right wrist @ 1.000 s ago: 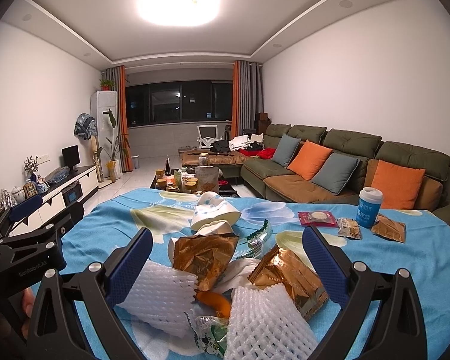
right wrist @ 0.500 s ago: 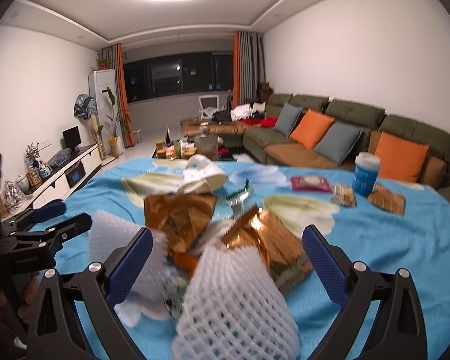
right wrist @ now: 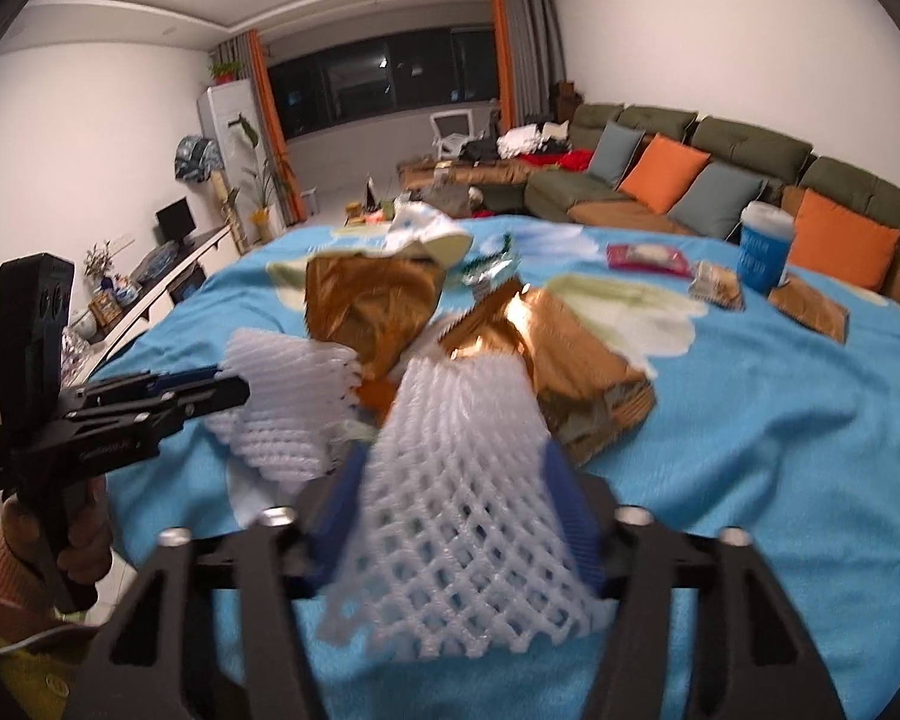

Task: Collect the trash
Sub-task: 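Grasp a white foam net with the left tool while the right tool grasps another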

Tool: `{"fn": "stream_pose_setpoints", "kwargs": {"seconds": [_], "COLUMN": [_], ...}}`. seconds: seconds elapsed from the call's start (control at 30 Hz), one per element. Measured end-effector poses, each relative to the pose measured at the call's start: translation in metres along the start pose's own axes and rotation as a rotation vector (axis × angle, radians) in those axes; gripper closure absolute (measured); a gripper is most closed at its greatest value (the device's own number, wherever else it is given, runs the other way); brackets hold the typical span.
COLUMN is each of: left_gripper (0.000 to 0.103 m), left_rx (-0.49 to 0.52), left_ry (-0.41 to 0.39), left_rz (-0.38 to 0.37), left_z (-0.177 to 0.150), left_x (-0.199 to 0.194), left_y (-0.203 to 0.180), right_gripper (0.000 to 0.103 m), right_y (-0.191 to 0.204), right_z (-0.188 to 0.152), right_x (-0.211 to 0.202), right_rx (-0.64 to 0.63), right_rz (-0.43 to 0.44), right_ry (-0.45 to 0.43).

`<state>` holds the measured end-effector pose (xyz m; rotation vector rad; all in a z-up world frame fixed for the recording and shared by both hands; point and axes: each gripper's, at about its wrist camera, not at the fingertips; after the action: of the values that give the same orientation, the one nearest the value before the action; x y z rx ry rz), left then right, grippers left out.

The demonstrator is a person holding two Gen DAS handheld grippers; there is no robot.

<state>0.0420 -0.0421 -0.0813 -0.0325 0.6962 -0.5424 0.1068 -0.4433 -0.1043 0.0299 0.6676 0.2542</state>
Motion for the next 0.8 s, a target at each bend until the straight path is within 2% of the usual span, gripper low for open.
{"fn": "stream_pose_setpoints", "kwargs": {"seconds": [0.03,0.1,0.13,0.17,0.3,0.53,0.57,0.67,0.73,0.8], "left_gripper": [0.077,0.086,0.086,0.088,0.091,0.089,0.086,0.059,0.057,0.06], "left_rx": [-0.004,-0.017,-0.022,-0.031,-0.039,-0.044,-0.052,-0.07,-0.071,-0.068], "left_ry": [0.005,0.004,0.004,0.004,-0.005,-0.01,-0.005,0.013,0.034,0.046], "left_rz": [-0.006,-0.009,-0.011,-0.019,-0.039,-0.05,-0.051,-0.076,-0.092,-0.106], "left_z": [-0.001,-0.003,-0.003,-0.003,-0.001,-0.002,-0.003,-0.004,-0.004,-0.005], "left_x": [0.001,0.0,-0.001,-0.002,-0.009,-0.017,-0.016,-0.014,-0.009,-0.005], "left_y": [0.001,0.004,0.005,0.006,0.009,0.012,0.014,0.018,0.018,0.016], "right_gripper": [0.064,0.072,0.08,0.095,0.094,0.094,0.094,0.094,0.094,0.094], "right_y": [-0.001,-0.001,0.0,0.0,0.001,-0.006,-0.007,-0.009,-0.008,-0.006], "right_z": [-0.001,-0.001,0.0,0.001,0.007,0.014,0.015,0.018,0.02,0.023], "right_x": [0.0,-0.004,-0.006,-0.007,-0.013,-0.02,-0.021,-0.026,-0.028,-0.032], "right_rx": [0.004,0.004,0.0,-0.005,-0.02,-0.003,0.0,0.006,0.004,0.002], "right_rz": [0.012,0.016,0.014,0.012,-0.008,-0.021,-0.023,-0.025,-0.024,-0.017], "right_ry": [0.001,-0.003,-0.005,-0.006,-0.006,-0.035,-0.04,-0.056,-0.066,-0.08]}}
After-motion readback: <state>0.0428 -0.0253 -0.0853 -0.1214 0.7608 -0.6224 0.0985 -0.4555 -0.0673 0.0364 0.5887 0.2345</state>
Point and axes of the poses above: each gripper's, at about its wrist camera, not at the fingertips, and x roughly the way its jaws point, y to its left, z to its top, and after that the axes turned 2 degrees about -x, right-handed
